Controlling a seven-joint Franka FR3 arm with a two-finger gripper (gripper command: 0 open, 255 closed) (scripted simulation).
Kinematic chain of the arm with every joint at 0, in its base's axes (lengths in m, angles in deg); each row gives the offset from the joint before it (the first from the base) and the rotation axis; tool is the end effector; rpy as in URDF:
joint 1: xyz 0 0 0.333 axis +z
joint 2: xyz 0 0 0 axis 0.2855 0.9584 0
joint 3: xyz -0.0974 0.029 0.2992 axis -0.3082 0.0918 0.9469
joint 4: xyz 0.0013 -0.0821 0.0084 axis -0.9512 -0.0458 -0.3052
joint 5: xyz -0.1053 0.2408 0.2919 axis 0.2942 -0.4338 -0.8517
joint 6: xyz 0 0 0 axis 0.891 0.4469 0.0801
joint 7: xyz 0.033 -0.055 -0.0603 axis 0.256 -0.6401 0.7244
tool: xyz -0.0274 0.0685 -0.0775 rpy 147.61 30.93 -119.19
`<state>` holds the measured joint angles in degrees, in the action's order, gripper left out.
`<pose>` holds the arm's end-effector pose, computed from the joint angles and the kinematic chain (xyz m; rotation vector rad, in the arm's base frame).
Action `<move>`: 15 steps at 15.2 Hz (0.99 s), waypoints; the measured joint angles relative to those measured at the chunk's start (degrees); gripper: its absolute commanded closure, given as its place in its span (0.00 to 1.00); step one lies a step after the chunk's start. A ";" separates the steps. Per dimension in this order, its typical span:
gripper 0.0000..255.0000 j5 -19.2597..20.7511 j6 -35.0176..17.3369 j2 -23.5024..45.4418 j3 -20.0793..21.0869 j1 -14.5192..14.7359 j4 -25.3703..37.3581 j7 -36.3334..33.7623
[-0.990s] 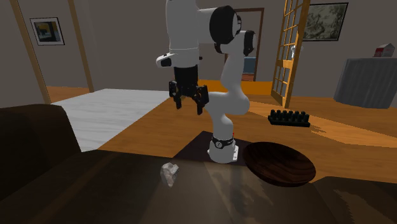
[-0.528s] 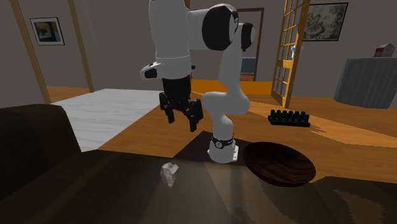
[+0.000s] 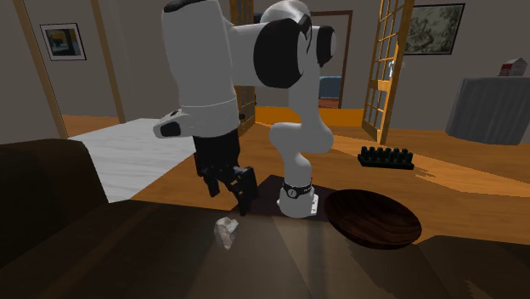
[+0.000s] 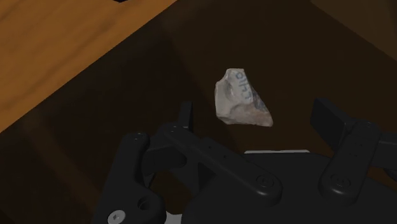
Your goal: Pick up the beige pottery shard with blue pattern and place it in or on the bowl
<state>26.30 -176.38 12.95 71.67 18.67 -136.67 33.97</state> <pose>0.5092 0.0198 0.4801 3.1006 -0.3396 -0.2372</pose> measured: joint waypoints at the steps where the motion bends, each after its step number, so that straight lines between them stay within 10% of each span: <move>1: 0.00 -0.05 -0.59 0.40 0.04 0.03 -0.18 -0.16; 13: 0.00 -0.09 -5.46 1.00 0.06 0.04 -4.44 -0.22; 14: 1.00 -0.09 -5.46 1.00 0.06 0.04 -4.44 -0.22; 15: 1.00 -0.09 -5.46 1.00 0.06 0.04 -4.44 -0.22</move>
<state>26.21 -181.84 13.95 71.73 18.71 -141.11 33.75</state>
